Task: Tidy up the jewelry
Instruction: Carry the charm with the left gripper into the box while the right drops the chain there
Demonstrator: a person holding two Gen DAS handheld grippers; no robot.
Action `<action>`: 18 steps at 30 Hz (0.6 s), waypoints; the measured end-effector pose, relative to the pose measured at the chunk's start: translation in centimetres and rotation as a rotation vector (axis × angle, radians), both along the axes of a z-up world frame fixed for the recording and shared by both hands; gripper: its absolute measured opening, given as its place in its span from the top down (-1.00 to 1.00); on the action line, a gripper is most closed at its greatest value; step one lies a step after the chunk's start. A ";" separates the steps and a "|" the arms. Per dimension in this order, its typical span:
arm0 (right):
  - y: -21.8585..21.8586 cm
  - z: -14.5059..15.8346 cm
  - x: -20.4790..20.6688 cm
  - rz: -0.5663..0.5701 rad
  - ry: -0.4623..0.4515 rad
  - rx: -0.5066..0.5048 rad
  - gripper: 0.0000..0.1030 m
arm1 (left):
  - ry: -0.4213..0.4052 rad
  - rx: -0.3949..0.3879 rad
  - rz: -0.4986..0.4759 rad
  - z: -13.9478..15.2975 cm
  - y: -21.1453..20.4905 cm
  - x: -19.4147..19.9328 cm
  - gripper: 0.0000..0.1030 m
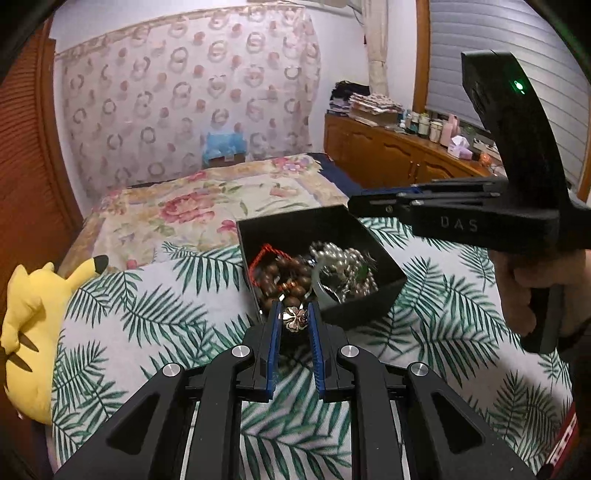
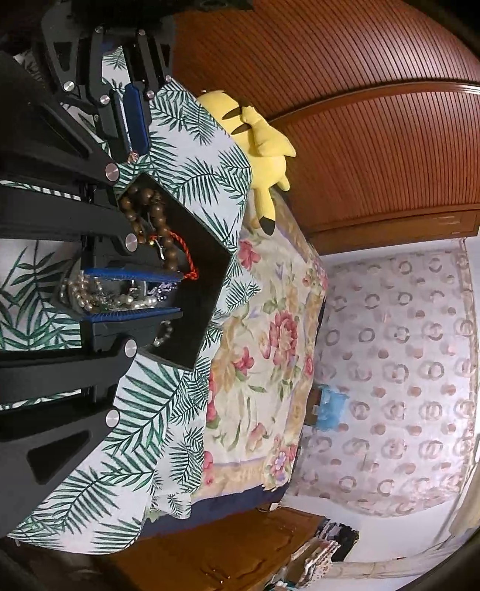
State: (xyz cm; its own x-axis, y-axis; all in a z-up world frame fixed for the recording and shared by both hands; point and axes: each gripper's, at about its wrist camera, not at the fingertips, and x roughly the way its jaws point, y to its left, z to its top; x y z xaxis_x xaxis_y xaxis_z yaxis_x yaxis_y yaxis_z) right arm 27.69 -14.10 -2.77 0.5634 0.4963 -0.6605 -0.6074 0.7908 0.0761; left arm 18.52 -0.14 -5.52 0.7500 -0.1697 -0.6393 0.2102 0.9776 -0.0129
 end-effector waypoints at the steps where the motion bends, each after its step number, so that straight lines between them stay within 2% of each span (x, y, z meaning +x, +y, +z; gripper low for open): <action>1: 0.1 0.0 0.1 0.001 -0.001 0.001 0.58 | -0.002 0.001 0.003 0.1 0.0 0.2 0.74; 11: -1.8 -0.8 0.0 -0.057 -0.007 -0.018 0.53 | -0.011 0.024 0.015 0.2 -0.6 2.3 0.74; 13: -2.7 -1.0 0.0 -0.080 -0.010 -0.019 0.34 | -0.007 0.029 0.022 0.1 -0.6 3.0 0.73; 18: -4.5 -1.1 -0.4 -0.103 -0.022 -0.019 0.19 | 0.015 0.057 0.047 -0.9 -0.4 4.9 0.73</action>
